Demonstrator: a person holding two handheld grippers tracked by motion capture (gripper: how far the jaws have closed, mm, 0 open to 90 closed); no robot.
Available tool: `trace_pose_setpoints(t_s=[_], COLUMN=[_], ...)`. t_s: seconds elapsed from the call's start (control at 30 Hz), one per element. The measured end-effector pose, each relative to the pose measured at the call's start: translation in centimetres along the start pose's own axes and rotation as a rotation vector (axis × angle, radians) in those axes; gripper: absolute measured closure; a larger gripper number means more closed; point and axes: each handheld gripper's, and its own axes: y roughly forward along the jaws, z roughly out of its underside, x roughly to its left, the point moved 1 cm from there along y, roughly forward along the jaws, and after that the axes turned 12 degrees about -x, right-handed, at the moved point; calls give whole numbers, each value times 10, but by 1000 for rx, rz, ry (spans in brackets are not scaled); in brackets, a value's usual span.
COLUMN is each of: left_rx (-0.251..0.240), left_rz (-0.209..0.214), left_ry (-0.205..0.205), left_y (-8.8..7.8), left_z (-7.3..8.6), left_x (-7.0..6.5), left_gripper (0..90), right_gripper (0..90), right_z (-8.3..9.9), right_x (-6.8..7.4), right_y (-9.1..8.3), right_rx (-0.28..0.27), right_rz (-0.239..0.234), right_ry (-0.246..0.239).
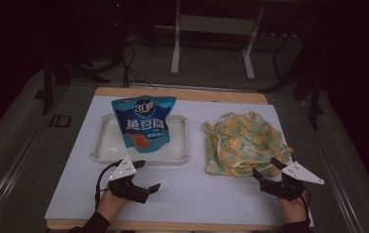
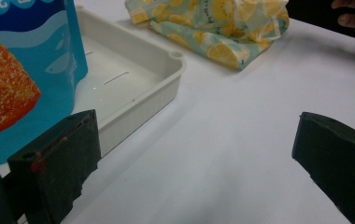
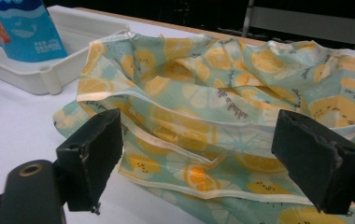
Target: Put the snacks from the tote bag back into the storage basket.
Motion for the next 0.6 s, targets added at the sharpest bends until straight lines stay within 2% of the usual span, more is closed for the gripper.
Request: trace_pose_setpoints(t_s=[0.6], left_rx=[-6], left_rz=[-3], left_ry=[-2], left_y=[-1], left_z=[-1], left_x=[1], left_gripper=[18], right_gripper=[167], right_z=[2], right_x=[0], right_y=[1], right_rx=[3], right_rz=[-7], right_ry=[7])
